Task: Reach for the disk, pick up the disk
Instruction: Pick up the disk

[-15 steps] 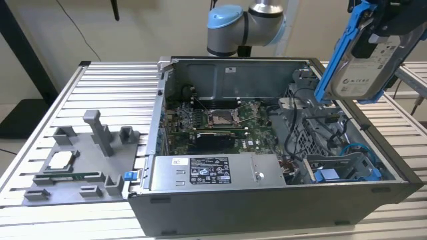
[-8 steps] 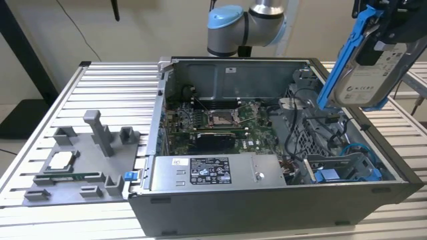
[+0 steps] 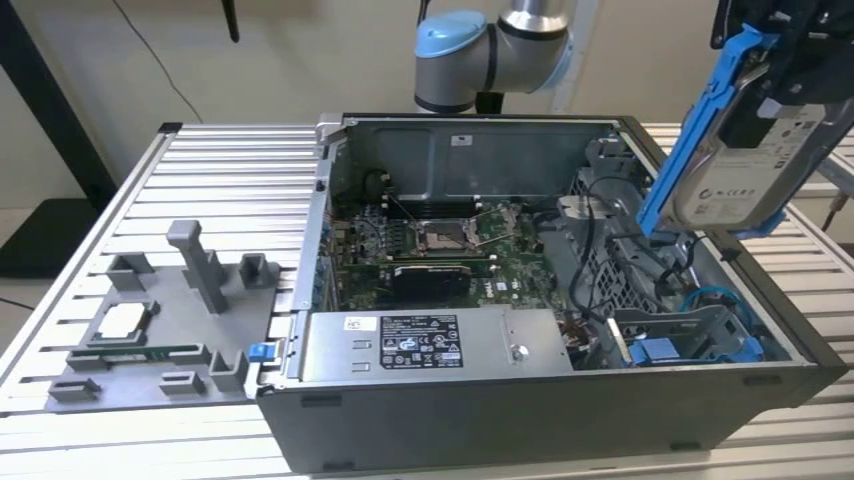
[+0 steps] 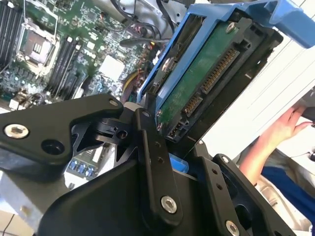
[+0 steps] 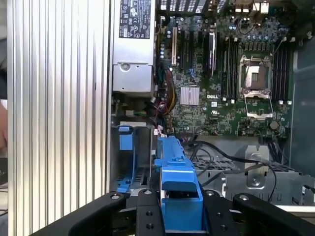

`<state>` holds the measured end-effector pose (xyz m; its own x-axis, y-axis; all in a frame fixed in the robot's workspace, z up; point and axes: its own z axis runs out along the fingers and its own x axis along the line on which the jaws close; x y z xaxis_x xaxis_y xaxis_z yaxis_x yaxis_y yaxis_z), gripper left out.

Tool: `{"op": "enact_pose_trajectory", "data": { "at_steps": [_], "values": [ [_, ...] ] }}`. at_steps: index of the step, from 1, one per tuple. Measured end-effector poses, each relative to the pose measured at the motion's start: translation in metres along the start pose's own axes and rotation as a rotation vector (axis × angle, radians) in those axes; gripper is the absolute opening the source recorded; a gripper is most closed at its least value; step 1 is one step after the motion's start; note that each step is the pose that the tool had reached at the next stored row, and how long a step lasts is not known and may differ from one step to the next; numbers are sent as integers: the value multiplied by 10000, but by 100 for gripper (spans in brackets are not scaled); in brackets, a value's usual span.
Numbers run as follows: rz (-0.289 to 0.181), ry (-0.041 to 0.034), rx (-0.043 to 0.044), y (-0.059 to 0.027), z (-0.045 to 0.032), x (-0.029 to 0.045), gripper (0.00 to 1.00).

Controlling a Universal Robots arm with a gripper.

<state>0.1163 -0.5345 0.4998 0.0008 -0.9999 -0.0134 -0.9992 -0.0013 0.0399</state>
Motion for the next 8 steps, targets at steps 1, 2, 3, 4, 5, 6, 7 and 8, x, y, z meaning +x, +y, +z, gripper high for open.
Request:
{"op": "enact_pose_trajectory", "data": {
  "at_steps": [1,2,3,4,5,6,7,8],
  "values": [
    [0,0,0,10,4,24,0],
    [0,1,0,18,8,47,0],
    [0,0,0,28,13,74,0],
    [0,0,0,36,18,94,0],
    [0,0,0,43,24,115,0],
    [0,0,0,47,31,133,0],
    [1,0,0,49,38,147,0],
    [1,0,0,49,48,160,0]
  ]
}}
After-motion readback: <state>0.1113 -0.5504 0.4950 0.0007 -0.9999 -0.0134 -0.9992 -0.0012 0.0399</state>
